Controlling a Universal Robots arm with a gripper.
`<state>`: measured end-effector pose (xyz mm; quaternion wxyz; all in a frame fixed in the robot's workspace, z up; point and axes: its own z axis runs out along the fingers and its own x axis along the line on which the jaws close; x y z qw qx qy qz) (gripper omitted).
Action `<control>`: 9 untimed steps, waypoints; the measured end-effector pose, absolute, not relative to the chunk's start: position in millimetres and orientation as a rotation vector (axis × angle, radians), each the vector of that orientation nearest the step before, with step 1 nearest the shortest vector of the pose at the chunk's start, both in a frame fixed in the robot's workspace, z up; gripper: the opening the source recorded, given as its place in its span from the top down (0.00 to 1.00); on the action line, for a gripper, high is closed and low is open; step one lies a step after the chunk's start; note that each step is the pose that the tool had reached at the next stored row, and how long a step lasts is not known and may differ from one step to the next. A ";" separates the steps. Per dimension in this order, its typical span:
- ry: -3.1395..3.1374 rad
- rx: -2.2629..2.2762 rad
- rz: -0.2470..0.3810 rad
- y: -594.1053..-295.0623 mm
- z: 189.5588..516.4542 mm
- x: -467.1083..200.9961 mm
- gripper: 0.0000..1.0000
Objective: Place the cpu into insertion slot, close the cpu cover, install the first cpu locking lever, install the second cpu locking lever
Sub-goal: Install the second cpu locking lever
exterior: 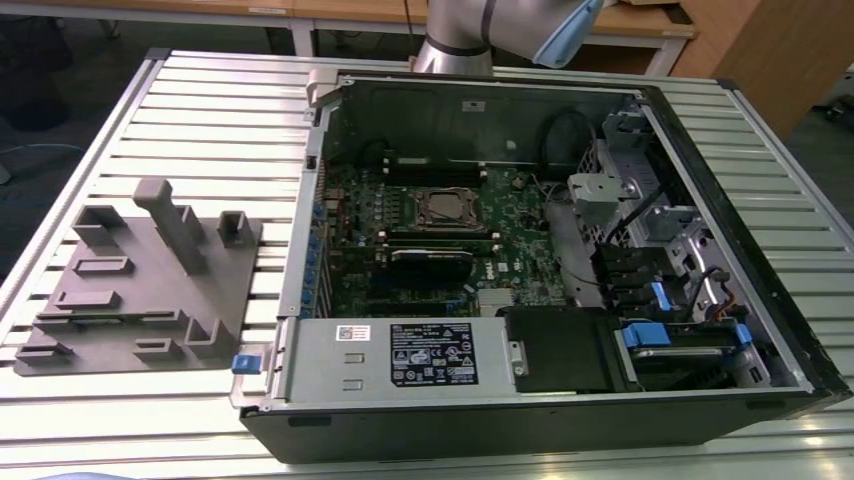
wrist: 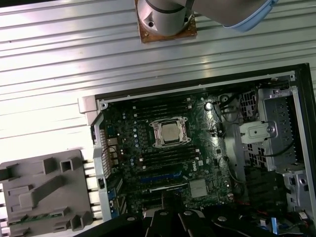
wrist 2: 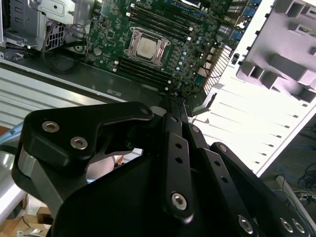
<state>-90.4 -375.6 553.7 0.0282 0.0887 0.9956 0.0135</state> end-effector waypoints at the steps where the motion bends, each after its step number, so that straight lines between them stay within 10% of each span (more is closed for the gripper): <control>1: 3.073 0.274 0.042 -375.6 553.2 -90.4 0.89; 9: 3.073 0.274 0.042 -375.6 548.4 -90.4 0.89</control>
